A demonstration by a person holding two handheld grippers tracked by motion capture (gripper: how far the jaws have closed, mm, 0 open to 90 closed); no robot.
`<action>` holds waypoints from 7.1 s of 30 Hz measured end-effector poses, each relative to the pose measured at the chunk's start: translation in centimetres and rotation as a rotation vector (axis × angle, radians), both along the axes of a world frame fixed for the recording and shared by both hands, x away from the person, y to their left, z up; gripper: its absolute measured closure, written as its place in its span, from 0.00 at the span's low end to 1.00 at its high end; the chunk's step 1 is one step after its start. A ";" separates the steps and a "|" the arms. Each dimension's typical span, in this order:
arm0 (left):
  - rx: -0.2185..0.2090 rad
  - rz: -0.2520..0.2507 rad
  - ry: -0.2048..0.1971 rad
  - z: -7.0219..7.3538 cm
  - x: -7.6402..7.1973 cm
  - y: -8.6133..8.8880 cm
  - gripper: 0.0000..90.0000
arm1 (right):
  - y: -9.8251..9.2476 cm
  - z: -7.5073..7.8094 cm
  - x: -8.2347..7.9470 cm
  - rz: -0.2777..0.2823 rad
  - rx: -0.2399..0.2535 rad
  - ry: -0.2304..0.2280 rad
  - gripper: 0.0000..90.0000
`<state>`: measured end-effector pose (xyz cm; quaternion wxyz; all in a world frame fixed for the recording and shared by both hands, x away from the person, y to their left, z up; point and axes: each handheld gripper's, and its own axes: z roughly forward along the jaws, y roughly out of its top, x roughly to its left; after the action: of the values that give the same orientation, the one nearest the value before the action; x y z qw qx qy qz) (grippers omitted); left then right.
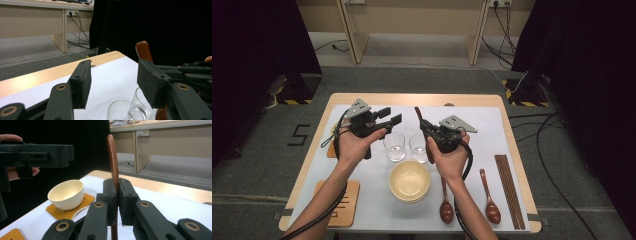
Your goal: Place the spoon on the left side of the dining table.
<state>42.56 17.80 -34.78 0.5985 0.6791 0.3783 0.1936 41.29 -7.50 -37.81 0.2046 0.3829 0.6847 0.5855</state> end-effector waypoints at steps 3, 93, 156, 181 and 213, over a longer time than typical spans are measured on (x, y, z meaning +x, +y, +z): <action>-0.005 -0.008 0.000 0.2 0.1 -0.4 0.49 | 0.1 0.0 0.1 0.002 0.001 0.003 0.94; -0.114 -0.032 -0.048 4.1 0.5 -0.9 0.83 | -1.8 -0.6 -1.3 -0.022 -0.061 -0.036 0.72; -0.086 0.130 -0.105 4.7 -0.7 6.4 0.83 | -6.3 -4.3 -2.6 -0.118 -0.058 0.017 0.65; -0.064 0.187 -0.119 4.2 -0.7 8.7 0.83 | -6.5 -4.6 -3.0 -0.132 -0.066 0.013 0.65; -0.028 0.278 -0.133 3.4 0.2 11.4 0.83 | -7.0 -4.3 -3.2 -0.150 -0.074 0.000 0.65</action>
<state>42.75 29.23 -31.34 0.5992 0.5973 0.4308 0.3140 38.12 -14.50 -42.12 0.2623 0.4253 0.6751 0.5427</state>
